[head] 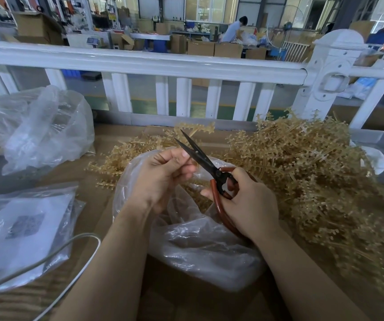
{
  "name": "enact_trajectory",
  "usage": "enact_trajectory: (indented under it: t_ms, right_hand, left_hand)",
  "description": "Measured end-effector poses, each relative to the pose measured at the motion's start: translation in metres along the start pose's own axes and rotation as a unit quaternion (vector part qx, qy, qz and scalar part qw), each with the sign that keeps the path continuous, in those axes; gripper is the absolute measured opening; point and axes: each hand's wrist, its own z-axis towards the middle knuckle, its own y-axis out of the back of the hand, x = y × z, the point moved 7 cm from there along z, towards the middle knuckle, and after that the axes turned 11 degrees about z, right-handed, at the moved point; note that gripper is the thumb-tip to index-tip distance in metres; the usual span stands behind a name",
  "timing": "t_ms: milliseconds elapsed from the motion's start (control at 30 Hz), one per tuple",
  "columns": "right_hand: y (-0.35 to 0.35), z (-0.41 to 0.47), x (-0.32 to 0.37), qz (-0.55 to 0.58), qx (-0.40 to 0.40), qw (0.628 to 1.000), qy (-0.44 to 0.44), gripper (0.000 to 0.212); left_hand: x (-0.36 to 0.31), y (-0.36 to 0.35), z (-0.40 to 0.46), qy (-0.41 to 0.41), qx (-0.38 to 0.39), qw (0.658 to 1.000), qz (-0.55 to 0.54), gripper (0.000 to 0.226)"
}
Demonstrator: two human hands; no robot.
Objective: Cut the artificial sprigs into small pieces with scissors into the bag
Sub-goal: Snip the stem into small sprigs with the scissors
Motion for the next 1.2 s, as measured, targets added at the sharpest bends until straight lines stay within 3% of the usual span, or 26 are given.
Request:
enact_trajectory:
  t_ms: [200, 600, 1200]
  right_hand:
    - [-0.0016, 0.0004, -0.0007, 0.017, 0.008, 1.0, 0.0, 0.066]
    - [-0.0036, 0.0014, -0.0044, -0.005, 0.01, 1.0, -0.014, 0.077]
    - [0.0011, -0.0005, 0.0015, -0.013, -0.002, 1.0, 0.001, 0.066]
  left_hand:
    - [-0.0026, 0.0009, 0.0004, -0.011, -0.001, 1.0, 0.011, 0.011]
    - [-0.0062, 0.0012, 0.0016, -0.072, 0.018, 0.996, 0.048, 0.013]
    - [-0.004, 0.0048, 0.0021, -0.068, -0.003, 0.996, 0.065, 0.013]
